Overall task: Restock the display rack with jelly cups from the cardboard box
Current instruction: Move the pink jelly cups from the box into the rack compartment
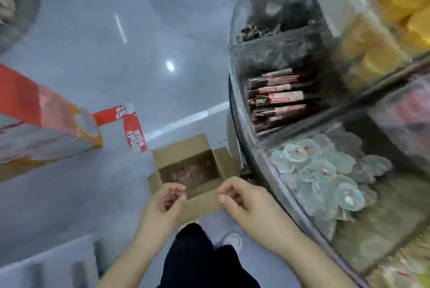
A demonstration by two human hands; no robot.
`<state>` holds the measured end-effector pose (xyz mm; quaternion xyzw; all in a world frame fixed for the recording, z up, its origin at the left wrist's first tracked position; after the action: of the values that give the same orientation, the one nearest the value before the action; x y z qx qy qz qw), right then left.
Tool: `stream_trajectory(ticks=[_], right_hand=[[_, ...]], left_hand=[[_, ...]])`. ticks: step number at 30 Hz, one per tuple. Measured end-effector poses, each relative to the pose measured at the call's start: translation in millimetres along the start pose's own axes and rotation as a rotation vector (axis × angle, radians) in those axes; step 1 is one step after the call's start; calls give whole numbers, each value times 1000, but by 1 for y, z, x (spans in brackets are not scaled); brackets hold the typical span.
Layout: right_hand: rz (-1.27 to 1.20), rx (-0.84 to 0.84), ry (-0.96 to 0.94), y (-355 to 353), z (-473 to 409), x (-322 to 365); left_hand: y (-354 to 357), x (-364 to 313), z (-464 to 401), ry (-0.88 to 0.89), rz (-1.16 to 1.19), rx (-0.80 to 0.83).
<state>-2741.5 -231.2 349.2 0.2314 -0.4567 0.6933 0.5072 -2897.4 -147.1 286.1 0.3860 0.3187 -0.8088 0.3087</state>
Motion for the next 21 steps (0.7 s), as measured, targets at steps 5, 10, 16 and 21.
stream_trajectory(ticks=[5,10,16,21], right_hand=[[56,273,221,117,-104,-111],[140,274,395,184,-222,-242],[426,235,311,245,-375,-355],[827,259,167,291,-440,-396]], left_hand=[[-9,169,-54,-345,-37,-19],[13,294,-148,-475,-17,-44],[58,414,-287,-491,-90,-11],[79,465,-365,-368,-419,-37]])
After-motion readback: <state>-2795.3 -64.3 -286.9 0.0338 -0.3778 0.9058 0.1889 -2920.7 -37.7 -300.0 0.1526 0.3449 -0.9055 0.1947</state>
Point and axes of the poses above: each hand's wrist, its own z-axis away from the middle knuckle, its own y-axis out of the palm, x = y × z, the point moved 10 cm from there along -z, towards the middle knuckle, and after that the axes turned 4 degrees about x, right-handed, at the moved point
